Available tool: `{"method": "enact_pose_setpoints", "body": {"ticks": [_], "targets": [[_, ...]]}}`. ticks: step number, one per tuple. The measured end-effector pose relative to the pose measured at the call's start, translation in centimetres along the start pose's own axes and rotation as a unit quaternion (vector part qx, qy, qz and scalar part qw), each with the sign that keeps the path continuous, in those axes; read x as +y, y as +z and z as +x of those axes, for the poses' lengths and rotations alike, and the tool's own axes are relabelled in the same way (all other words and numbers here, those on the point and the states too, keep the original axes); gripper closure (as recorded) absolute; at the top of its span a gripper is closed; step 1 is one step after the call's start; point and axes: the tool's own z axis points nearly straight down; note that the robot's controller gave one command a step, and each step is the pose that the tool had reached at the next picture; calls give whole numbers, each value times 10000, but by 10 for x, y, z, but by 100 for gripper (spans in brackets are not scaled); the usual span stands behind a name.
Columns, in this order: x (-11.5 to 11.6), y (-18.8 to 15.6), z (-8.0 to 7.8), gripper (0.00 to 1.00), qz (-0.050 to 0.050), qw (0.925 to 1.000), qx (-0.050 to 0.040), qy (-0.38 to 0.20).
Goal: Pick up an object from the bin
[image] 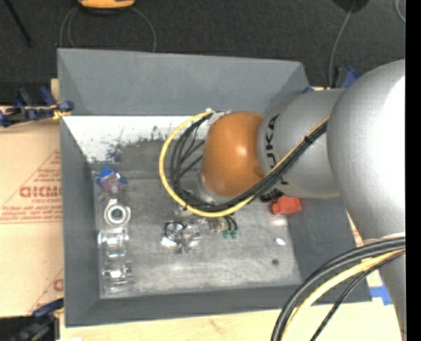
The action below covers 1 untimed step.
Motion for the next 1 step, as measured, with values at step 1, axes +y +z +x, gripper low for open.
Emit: {"method": "enact_pose_setpoints", "body": {"ticks": [1], "targets": [[-21, -123, -19, 100, 21, 9996, 16, -278]]}}
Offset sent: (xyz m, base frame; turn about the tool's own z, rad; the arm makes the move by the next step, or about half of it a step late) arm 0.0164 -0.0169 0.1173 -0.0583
